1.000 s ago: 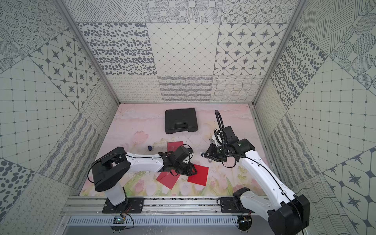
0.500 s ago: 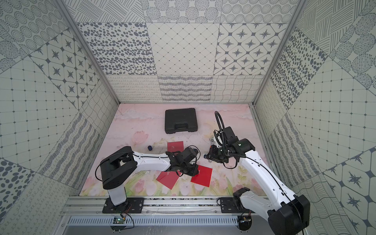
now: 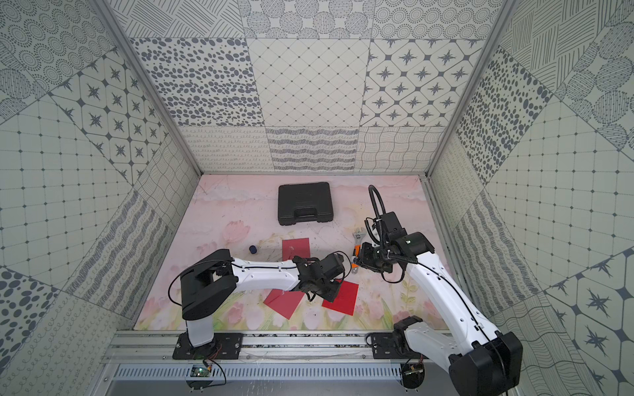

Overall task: Seal the envelope with a glue stick
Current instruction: Seal the envelope at the center of the board.

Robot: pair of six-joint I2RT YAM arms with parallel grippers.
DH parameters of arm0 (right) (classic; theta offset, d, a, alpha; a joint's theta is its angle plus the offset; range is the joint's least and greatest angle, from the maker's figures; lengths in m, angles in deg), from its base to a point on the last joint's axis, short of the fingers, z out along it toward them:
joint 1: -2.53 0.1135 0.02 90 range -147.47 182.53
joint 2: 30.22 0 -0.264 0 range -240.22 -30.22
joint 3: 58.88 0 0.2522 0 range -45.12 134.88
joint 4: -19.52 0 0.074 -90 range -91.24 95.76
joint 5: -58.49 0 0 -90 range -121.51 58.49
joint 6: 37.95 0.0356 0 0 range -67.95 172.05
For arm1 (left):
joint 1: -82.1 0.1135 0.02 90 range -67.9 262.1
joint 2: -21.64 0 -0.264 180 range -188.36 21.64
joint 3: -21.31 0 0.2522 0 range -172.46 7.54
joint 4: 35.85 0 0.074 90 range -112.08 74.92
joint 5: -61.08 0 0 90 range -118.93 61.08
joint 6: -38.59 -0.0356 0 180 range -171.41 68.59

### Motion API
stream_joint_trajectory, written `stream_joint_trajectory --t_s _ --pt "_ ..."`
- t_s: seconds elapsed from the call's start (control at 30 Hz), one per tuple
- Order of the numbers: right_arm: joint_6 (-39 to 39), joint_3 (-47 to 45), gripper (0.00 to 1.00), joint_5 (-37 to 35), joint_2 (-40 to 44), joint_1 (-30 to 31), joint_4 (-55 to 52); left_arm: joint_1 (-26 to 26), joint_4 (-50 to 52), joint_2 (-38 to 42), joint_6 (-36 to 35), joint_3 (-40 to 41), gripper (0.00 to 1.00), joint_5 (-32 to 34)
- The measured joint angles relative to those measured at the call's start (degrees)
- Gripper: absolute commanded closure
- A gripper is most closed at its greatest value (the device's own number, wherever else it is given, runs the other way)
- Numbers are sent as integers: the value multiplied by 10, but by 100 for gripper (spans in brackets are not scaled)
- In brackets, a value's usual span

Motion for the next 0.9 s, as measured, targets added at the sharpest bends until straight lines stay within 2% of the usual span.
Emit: stream_joint_trajectory --t_s 0.27,0.47,0.6,0.7,0.9 --pt "-46 0 100 -7 16 -110 -18 -36 69 -37 -17 -54 89 80" --pt "-71 0 100 -4 16 -134 -30 -66 117 -68 -22 -94 87 158" --pt "-79 0 100 2 16 -138 -35 -74 124 -72 -24 -101 86 181" --pt "-81 0 100 6 16 -139 -38 -71 108 -57 -29 -85 86 173" --pt "-85 0 100 11 16 -139 -45 -22 50 12 -33 -11 86 92"
